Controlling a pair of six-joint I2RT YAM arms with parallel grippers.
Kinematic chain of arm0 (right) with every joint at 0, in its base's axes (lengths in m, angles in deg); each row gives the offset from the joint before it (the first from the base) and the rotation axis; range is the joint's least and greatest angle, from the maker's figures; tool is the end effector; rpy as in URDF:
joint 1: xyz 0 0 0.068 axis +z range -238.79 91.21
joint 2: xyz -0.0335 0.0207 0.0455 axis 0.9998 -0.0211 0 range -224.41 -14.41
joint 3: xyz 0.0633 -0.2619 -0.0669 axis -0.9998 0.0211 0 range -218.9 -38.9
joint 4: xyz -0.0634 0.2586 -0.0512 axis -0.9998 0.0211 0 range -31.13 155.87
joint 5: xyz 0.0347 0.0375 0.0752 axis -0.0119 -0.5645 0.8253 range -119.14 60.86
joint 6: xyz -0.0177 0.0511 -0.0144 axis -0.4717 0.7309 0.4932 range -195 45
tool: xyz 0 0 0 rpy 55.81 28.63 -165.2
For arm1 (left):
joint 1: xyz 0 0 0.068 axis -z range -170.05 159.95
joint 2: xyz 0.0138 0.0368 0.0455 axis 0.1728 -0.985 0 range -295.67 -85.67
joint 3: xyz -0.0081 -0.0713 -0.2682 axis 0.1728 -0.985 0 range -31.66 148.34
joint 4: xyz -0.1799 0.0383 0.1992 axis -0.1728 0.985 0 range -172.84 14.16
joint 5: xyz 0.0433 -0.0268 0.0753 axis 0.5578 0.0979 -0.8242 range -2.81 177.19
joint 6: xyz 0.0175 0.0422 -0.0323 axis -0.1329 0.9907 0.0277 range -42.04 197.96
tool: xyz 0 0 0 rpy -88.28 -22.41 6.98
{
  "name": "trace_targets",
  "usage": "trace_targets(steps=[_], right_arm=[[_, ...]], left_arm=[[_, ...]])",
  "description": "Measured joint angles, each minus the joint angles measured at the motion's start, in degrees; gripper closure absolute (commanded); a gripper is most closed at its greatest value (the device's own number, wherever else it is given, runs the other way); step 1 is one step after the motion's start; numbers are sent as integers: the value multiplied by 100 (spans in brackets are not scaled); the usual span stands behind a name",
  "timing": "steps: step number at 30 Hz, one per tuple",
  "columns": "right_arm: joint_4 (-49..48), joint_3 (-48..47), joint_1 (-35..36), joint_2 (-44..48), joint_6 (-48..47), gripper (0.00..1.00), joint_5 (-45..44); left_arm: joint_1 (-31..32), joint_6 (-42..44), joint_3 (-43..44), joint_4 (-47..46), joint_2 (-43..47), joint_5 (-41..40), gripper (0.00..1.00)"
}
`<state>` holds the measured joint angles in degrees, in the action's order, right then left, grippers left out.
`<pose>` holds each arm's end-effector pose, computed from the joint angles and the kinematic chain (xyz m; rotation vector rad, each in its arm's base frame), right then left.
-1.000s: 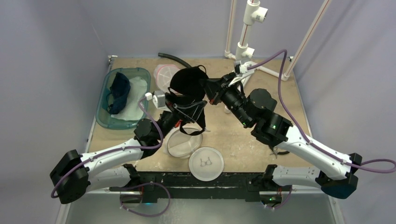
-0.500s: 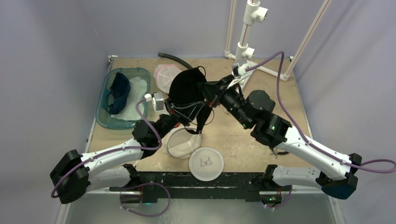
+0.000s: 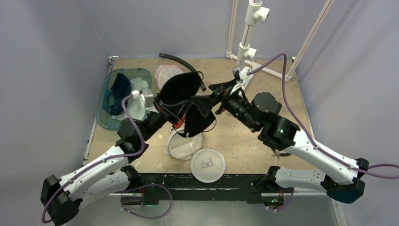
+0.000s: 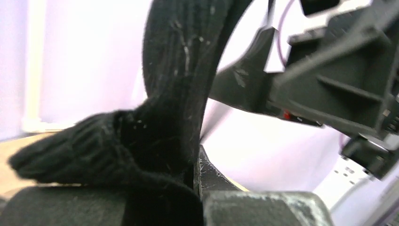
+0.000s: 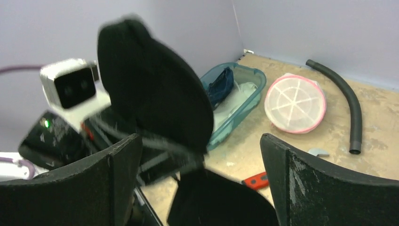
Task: Unzip the laundry bag and remove the bra
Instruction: Pick up the bra from the laundry bag, then place the bra in the bin.
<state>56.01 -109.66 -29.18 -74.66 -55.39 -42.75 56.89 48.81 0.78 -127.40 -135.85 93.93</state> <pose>0.1267 0.1982 0.4784 -0.2802 1.3880 1.0011 0.1396 -0.1561 0.3502 0.2960 1.1558 -1.2452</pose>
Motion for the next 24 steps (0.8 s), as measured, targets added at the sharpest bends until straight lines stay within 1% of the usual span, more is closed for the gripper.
trace_targets(steps=[2, 5, 9, 12, 14, 17, 21, 23, 24], right_arm=[[138, 0, 0, 81, -35, 2, 83], [426, 0, 0, 236, -103, 2, 273], [625, 87, 0, 525, -173, 2, 452], [625, 411, 0, 927, -210, 2, 538], [490, 815, 0, 1292, -214, 2, 570], [299, 1493, 0, 1757, -203, 2, 592], [103, 2094, 0, 1996, -107, 2, 721], [0, 2369, 0, 2004, -9, 2, 850], [-55, 2522, 0, 2006, 39, 2, 918]], left_arm=[[-363, -26, 166, 614, 332, -42, 100], [-697, 28, 581, 1591, 675, -293, 100], [-719, 341, 1300, 2903, 817, -767, 100], [-719, 634, 1932, 4017, 780, -1480, 100], [-719, 822, 2284, 4662, 704, -1967, 100], [-726, 1088, 2695, 5477, 498, -2511, 100], [-848, 1346, 3523, 6428, -232, -2830, 100], [-1231, 1392, 4105, 6863, -807, -2651, 100], [-1574, 1392, 4352, 7020, -1091, -2441, 100]])
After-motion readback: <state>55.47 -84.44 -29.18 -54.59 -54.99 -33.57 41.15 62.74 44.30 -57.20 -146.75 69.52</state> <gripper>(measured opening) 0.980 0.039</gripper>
